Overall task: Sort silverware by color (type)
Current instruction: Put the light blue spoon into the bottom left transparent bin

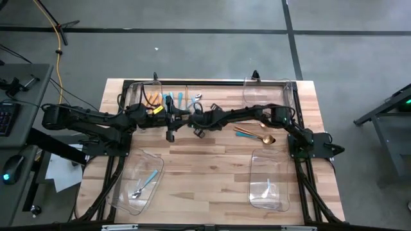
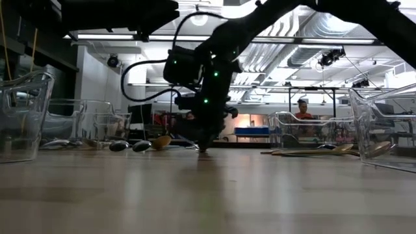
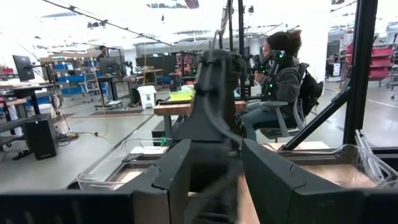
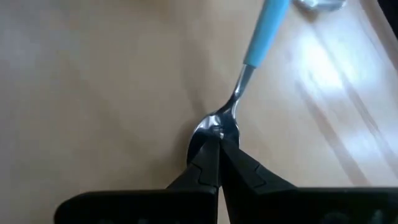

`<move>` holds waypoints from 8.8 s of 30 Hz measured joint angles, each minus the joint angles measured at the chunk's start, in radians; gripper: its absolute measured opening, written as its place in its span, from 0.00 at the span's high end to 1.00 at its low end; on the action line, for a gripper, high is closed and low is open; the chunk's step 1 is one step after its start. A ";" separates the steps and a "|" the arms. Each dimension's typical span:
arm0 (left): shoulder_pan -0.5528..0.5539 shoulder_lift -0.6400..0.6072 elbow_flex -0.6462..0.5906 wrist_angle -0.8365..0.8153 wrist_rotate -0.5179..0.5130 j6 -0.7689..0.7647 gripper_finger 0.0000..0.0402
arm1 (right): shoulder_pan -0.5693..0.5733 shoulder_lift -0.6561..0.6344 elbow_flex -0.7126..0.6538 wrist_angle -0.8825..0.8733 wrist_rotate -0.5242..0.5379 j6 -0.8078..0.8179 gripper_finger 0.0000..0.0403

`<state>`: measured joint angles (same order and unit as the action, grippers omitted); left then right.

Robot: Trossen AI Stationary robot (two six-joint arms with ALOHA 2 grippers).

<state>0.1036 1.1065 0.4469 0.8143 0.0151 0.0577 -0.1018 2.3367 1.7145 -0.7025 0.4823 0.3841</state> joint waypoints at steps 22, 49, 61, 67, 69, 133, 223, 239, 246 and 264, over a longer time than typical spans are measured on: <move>-0.003 -0.126 0.000 -0.108 0.034 -0.100 0.67 | 0.243 -0.024 -0.102 -0.262 0.159 -0.447 1.00; -0.003 -0.126 0.000 -0.107 0.034 -0.109 0.67 | 0.253 -0.147 -0.103 -0.275 -0.187 -0.528 1.00; -0.002 -0.126 0.000 -0.107 0.022 -0.108 0.67 | 0.244 -0.160 -0.103 -0.303 -0.181 -0.547 1.00; -0.002 -0.126 0.000 -0.108 0.018 -0.107 0.67 | 0.229 -0.217 -0.102 -0.302 -0.180 -0.550 1.00; -0.002 -0.126 0.000 -0.109 0.017 -0.107 0.67 | 0.223 -0.249 -0.101 -0.300 -0.180 -0.549 1.00; -0.002 -0.125 0.000 -0.135 0.018 -0.133 0.67 | 0.105 -0.409 -0.663 0.606 -0.429 -0.363 0.89; 0.011 0.155 0.060 0.111 0.008 0.022 0.91 | 0.062 -0.680 -0.937 1.670 -0.420 -0.553 0.99; 0.015 0.081 0.060 -0.081 -0.071 0.054 0.91 | 0.042 -0.681 -0.937 1.578 -0.191 -0.548 0.60; 0.015 -0.078 0.060 -0.321 -0.107 0.069 0.91 | 0.039 -0.737 -0.937 1.321 -0.244 -0.534 0.43; 0.013 -0.144 0.059 -0.439 -0.103 0.051 0.91 | -0.030 -1.064 -1.232 1.521 -0.423 -0.490 0.40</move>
<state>0.1165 0.9627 0.5056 0.3757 -0.0883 0.1090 -0.1321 1.2723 0.4829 0.8190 0.0595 -0.1057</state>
